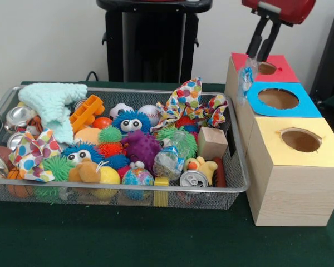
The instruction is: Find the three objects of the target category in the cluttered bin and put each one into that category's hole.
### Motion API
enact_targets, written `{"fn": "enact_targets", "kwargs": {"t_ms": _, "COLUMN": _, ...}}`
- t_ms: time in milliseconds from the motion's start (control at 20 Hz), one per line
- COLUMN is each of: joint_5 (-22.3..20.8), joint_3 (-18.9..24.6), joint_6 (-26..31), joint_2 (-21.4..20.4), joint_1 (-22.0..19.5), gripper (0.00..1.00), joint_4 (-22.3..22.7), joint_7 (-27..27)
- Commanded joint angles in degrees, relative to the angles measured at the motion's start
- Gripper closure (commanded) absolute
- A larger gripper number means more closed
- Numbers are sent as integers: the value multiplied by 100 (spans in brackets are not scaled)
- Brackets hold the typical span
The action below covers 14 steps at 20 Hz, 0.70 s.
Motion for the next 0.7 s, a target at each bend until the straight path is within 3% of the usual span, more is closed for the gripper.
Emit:
{"fn": "enact_targets", "kwargs": {"t_ms": 50, "joint_5": 233, "joint_3": 106, "joint_6": 293, "joint_2": 486, "joint_1": 142, "gripper": 100, "joint_4": -103, "joint_7": 1859}}
{"fn": "enact_targets", "kwargs": {"t_ms": 700, "joint_5": 292, "joint_3": 299, "joint_6": -452, "joint_2": 655, "joint_1": 564, "gripper": 100, "joint_4": 386, "joint_7": 2082}}
